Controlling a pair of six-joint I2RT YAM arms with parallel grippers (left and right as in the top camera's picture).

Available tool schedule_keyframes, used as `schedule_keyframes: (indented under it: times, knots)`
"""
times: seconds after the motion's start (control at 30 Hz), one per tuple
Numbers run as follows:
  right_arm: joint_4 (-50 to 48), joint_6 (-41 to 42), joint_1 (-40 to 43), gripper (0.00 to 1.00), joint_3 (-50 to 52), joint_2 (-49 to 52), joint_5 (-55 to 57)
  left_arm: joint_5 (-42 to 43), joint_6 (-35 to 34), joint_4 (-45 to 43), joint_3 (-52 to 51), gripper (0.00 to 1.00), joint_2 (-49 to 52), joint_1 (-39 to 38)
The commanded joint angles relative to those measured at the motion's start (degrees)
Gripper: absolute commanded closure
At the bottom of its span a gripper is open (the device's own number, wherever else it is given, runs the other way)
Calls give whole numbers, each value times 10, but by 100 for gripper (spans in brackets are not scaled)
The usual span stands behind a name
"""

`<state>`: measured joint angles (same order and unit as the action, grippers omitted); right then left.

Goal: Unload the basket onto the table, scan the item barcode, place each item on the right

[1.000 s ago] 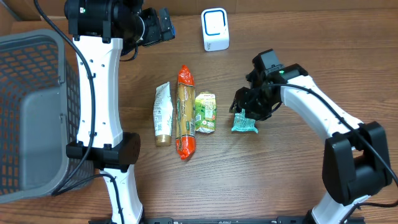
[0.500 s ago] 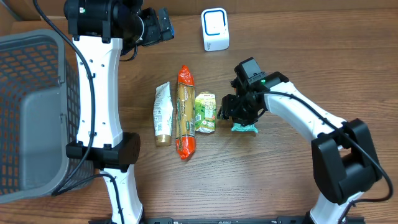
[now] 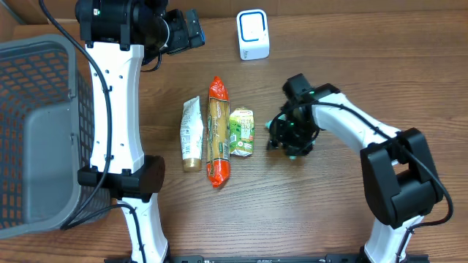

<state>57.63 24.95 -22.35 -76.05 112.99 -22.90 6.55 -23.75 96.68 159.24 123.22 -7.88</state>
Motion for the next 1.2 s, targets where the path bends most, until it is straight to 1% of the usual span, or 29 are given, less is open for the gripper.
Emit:
schedule_keyframes:
  times: [0.0,0.1,0.17,0.23,0.37,0.5,0.57,0.67,0.7,0.73,0.77,0.8,0.9,0.93,1.0,1.17]
  knots:
    - [13,-45,37,41,-6,0,42,-10,11,1,-3,1,5,-1]
    - [8,-74,66,41,-7,0,41,-10,11,1,-3,0,5,-1]
    - [14,-120,89,41,-17,-1,7,-10,11,1,-3,1,5,-1]
    - [24,-150,99,41,-30,-5,-14,-10,11,1,-3,1,5,-1]
    - [57,-183,109,41,-77,-23,-11,-10,11,1,-3,1,5,-1]
    - [83,-217,108,32,-149,-31,-8,-10,11,1,-3,0,5,-1]
    - [73,-221,103,28,-166,-31,-5,-10,11,1,-3,1,5,-1]
    - [48,-235,89,28,-165,-26,5,-10,11,1,-3,0,5,-1]
    - [44,-236,82,32,-164,-21,13,-10,11,1,-3,1,5,-1]
    - [40,-235,70,50,-159,-16,23,-10,11,1,-3,0,5,-1]
    - [38,-235,66,63,-157,-14,28,-10,11,1,-3,0,5,-1]
    - [34,-235,55,73,-152,-9,42,-10,11,1,-3,0,5,-1]
    - [22,-228,31,89,-141,3,75,-10,11,1,-3,0,5,-1]
    - [20,-228,23,92,-140,9,79,-10,11,1,-3,1,5,-1]
    - [20,-228,12,95,-140,21,90,-10,11,1,-3,1,5,-1]
    - [19,-228,-5,96,-140,47,101,-10,11,1,-3,0,5,-1]
